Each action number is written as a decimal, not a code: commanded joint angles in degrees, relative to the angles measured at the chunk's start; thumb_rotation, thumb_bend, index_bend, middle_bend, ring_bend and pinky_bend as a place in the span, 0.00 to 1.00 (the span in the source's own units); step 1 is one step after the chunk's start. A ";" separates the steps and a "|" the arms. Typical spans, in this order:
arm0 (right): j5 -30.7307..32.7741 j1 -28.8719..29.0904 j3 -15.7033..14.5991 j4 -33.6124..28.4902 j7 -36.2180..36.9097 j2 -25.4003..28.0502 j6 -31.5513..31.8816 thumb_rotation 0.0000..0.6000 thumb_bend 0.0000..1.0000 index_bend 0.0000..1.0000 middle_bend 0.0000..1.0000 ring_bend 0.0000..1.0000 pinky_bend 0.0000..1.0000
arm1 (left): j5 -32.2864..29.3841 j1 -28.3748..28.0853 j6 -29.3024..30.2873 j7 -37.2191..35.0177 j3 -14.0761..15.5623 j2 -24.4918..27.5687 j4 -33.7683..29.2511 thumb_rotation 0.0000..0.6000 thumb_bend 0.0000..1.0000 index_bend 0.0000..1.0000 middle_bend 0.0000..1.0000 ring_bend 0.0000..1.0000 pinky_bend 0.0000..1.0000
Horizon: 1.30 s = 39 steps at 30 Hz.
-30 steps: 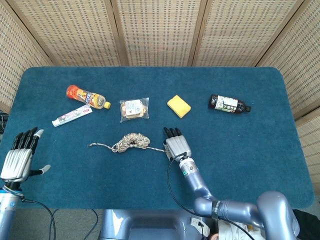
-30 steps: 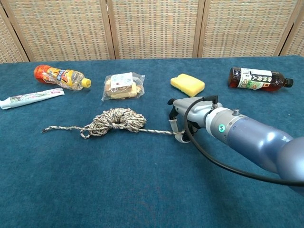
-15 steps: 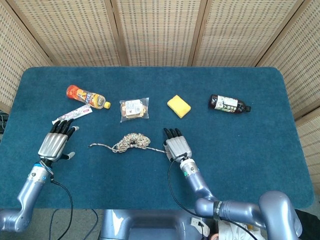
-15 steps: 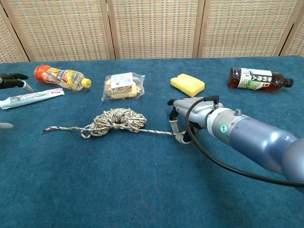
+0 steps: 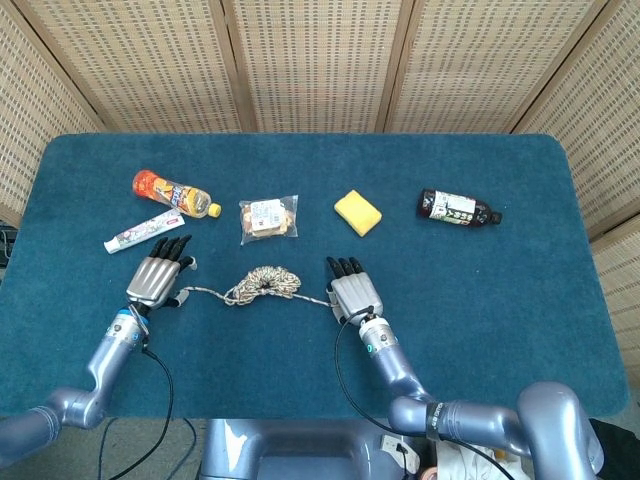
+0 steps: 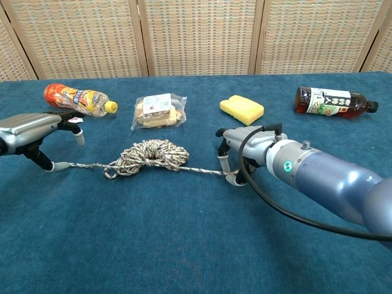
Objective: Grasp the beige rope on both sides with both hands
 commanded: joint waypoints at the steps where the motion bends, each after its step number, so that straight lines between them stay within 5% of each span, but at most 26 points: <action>1: -0.03 -0.10 -0.08 -0.08 0.05 0.17 0.05 1.00 0.56 0.67 0.00 0.00 0.00 | 0.12 -0.45 0.05 -0.62 0.22 -0.93 0.61 1.00 0.32 0.41 0.00 0.00 0.00; 39: 0.32 -0.59 0.21 -0.43 1.02 0.87 0.27 1.00 0.56 0.68 0.00 0.00 0.00 | -1.56 -1.65 -0.21 -1.79 1.13 -3.60 3.26 1.00 0.40 0.55 0.00 0.00 0.00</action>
